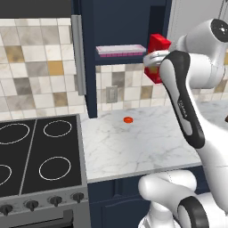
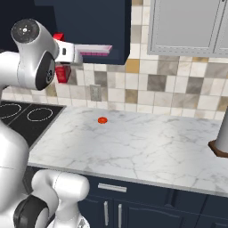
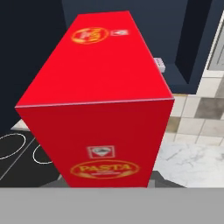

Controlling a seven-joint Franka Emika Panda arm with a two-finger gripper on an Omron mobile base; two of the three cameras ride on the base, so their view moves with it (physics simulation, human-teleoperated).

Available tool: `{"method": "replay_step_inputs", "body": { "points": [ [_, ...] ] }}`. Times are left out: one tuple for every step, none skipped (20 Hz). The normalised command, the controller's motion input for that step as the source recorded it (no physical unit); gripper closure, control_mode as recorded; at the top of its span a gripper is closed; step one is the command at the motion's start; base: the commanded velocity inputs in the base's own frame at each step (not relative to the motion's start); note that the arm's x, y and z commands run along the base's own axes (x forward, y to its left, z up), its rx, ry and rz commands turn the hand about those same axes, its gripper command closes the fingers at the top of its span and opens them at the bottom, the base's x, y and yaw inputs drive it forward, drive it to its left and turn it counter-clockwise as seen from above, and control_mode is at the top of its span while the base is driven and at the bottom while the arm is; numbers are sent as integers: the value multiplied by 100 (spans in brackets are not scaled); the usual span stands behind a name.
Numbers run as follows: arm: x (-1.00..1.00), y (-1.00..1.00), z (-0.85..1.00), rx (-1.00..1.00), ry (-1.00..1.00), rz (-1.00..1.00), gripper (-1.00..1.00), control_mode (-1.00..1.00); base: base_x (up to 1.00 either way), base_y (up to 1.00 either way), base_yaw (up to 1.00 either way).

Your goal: Pick the boxed food and boxed food from the counter and place them in the cabinets closest to them.

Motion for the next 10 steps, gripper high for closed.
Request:
{"method": "replay_step_inputs", "body": {
  "points": [
    [1, 0, 5, 0, 0, 0, 100, -100, 0, 0, 0],
    [0, 0, 0, 0, 0, 1, 100, -100, 0, 0, 0],
    [0, 0, 0, 0, 0, 1, 100, -100, 0, 0, 0],
    [0, 0, 0, 0, 0, 0, 100, -100, 0, 0, 0],
    [0, 0, 0, 0, 0, 0, 100, -100, 0, 0, 0],
    [0, 0, 0, 0, 0, 0, 100, -100, 0, 0, 0],
    [0, 0, 0, 0, 0, 0, 100, -100, 0, 0, 0],
    [0, 0, 0, 0, 0, 1, 100, -100, 0, 0, 0],
    [0, 0, 0, 0, 0, 0, 100, -100, 0, 0, 0],
    [0, 0, 2, 0, 0, 0, 100, -100, 0, 0, 0]
  ]
}}
